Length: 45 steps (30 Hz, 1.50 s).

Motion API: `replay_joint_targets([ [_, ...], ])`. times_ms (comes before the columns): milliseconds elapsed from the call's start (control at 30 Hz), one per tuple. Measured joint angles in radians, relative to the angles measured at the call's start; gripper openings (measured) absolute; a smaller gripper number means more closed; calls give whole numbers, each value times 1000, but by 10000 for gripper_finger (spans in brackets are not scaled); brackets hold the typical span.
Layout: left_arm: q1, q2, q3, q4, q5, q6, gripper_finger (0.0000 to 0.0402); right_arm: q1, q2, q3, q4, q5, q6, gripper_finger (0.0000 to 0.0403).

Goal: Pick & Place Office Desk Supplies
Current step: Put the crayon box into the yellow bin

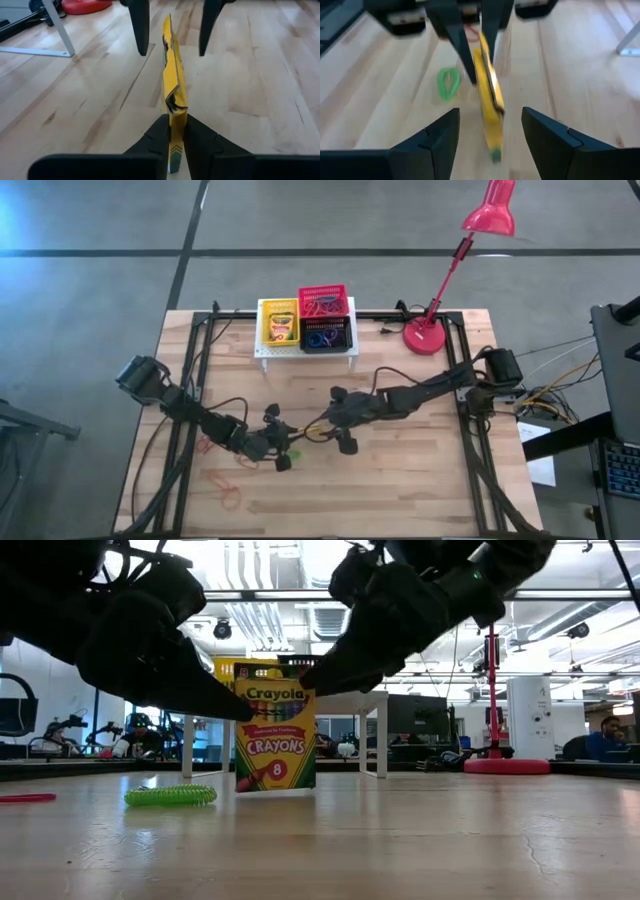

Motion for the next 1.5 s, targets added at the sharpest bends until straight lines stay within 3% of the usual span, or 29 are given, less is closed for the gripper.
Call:
replay_joint_targets([
  [167,2,0,0,-1,0,-8,46,-1,5,-9,12,-1,-7,182],
  [400,2,0,0,0,0,-11,52,0,4,-7,24,-3,-11,91],
  [600,7,0,0,3,0,-42,105,5,4,-7,26,-13,-19,19],
  [833,10,22,0,16,-1,-119,191,6,4,-8,51,39,5,13],
  [967,13,46,1,28,-24,-141,209,7,3,-8,82,39,17,13],
  [1100,13,52,2,40,-64,-140,184,7,3,-7,81,38,19,13],
  [1400,12,52,18,52,-68,-84,37,6,2,-7,79,13,22,13],
  [1500,12,52,20,54,-58,-67,27,6,-7,-7,70,6,22,16],
])
